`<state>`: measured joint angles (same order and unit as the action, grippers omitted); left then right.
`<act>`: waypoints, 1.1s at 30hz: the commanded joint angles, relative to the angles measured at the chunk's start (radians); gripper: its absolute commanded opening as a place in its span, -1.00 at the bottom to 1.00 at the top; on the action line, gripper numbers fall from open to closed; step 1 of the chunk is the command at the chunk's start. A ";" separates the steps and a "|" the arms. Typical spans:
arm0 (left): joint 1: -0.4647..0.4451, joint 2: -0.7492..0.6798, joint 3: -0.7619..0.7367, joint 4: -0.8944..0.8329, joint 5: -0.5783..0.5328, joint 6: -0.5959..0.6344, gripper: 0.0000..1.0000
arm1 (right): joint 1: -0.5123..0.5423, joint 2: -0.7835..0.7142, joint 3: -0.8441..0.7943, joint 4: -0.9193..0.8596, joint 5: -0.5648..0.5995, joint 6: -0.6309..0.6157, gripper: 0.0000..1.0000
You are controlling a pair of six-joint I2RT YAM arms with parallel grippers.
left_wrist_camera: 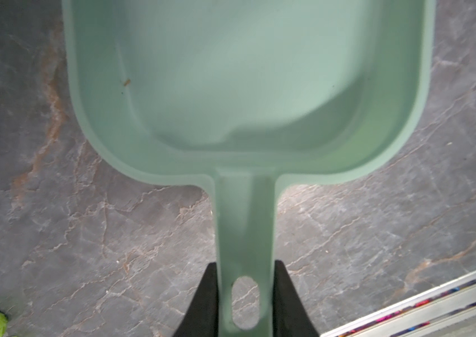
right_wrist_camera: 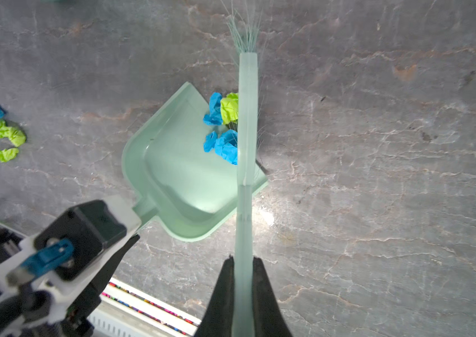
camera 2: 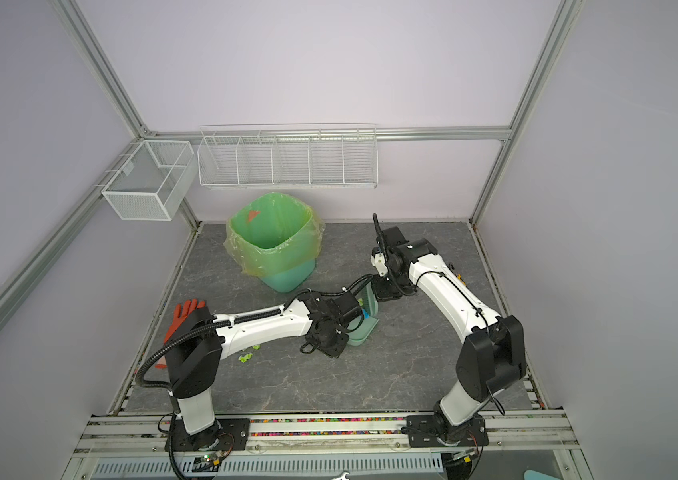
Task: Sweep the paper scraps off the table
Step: 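Brush the blue and lime scraps into the dustpan with the right gripper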
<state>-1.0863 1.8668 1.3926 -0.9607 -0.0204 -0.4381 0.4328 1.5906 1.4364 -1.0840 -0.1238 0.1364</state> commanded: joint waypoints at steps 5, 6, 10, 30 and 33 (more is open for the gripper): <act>0.004 0.022 0.019 -0.024 -0.001 0.015 -1.00 | 0.014 -0.135 -0.074 0.020 -0.165 -0.011 -0.86; 0.003 0.023 0.018 -0.025 -0.002 0.016 -1.00 | 0.010 -0.156 -0.081 0.034 -0.165 0.003 -0.86; 0.003 0.022 0.013 -0.023 -0.004 0.012 -1.00 | -0.021 -0.206 -0.098 0.074 -0.126 0.066 -0.86; 0.005 0.020 0.002 -0.022 -0.009 0.002 -1.00 | -0.092 0.064 0.141 0.068 0.092 0.093 -0.86; 0.008 0.021 0.005 -0.021 -0.008 0.002 -1.00 | -0.091 0.104 0.160 0.079 0.071 0.092 -0.86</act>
<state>-1.0863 1.8713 1.3922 -0.9668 -0.0212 -0.4355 0.3428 1.6688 1.5696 -1.0153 -0.0486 0.2405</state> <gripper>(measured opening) 0.238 0.115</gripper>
